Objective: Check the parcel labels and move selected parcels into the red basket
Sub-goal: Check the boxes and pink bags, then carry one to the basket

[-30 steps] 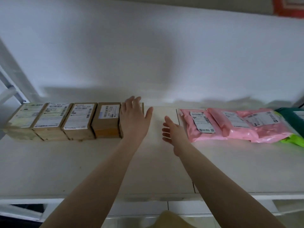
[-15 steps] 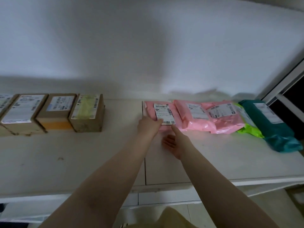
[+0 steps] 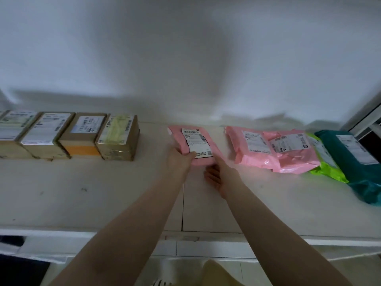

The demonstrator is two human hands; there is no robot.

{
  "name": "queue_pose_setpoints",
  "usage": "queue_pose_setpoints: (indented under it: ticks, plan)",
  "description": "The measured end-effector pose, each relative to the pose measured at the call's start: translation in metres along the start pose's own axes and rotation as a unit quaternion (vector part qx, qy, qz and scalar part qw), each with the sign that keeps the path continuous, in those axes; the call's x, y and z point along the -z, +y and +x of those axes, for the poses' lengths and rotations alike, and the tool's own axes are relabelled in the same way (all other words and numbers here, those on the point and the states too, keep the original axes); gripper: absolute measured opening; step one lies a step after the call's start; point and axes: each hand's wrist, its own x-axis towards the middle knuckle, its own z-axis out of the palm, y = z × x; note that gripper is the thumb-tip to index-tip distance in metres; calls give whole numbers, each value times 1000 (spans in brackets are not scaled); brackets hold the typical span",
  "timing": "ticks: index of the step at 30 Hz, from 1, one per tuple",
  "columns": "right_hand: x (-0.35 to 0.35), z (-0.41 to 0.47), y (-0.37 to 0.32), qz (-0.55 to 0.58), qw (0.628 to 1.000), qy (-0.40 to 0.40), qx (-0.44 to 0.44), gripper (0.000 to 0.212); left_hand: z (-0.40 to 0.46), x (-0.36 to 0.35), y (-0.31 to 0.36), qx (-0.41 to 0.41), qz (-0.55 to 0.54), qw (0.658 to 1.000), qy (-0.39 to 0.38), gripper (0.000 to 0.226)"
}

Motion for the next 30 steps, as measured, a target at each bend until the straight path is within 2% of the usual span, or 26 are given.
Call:
queue_pose_setpoints:
  ticks: [2,6,8,10,14,23,30]
  plan:
    - [-4,-2,0,1,1000,-7,0,32,-6,14,10,5,-29,1000,11,16]
    - [-17,-10,-3,22,999,-32,31,28,-2,44,21,-5,-47,999,22,33]
    - [-25,-14,-5,27,997,-50,50,40,-2,57,28,-23,-35,999,26,38]
    - [-32,-20,-8,37,995,-73,59,49,-2,68,36,-42,-22,999,13,38]
    - [-47,-34,-16,45,989,-99,98,44,-4,86,50,-77,-25,997,-5,29]
    - [-63,-47,-13,-15,979,-102,174,42,5,106,51,-107,-11,994,-23,26]
    - [-69,-46,-2,-25,968,-97,229,49,5,118,41,-111,7,994,-21,22]
